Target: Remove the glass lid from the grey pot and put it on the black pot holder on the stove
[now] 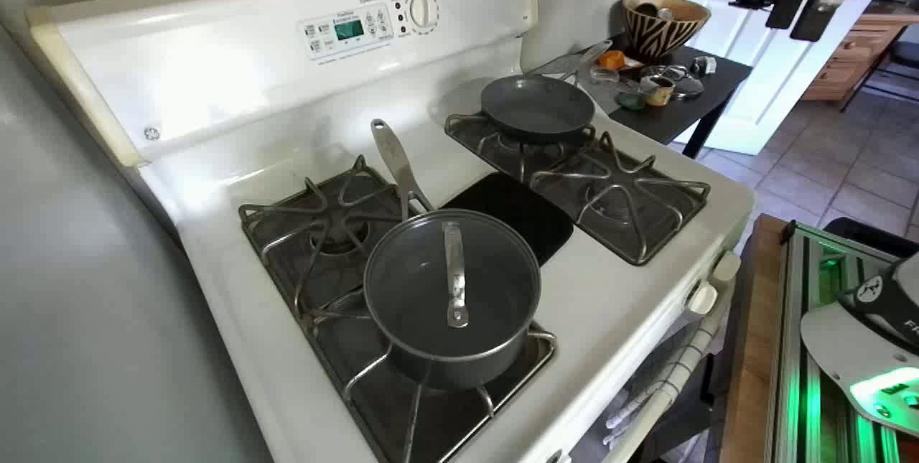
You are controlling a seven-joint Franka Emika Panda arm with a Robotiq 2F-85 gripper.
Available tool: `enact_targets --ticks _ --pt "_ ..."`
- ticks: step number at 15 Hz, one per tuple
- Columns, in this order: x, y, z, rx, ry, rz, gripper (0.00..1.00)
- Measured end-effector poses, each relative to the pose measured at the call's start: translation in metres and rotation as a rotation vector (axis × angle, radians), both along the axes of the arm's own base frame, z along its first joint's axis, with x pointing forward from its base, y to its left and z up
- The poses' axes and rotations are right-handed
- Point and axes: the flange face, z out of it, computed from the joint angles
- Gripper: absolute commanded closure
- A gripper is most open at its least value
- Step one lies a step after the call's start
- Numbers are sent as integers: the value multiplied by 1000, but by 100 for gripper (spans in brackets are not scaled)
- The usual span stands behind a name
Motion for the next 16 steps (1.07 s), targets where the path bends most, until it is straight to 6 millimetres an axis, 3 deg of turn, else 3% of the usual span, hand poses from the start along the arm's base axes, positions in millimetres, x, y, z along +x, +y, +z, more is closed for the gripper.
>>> enact_targets --ticks 10,16 --pt "4 7 -2 32 -6 -40 0" --pt "37 84 -29 142 -57 -217 0"
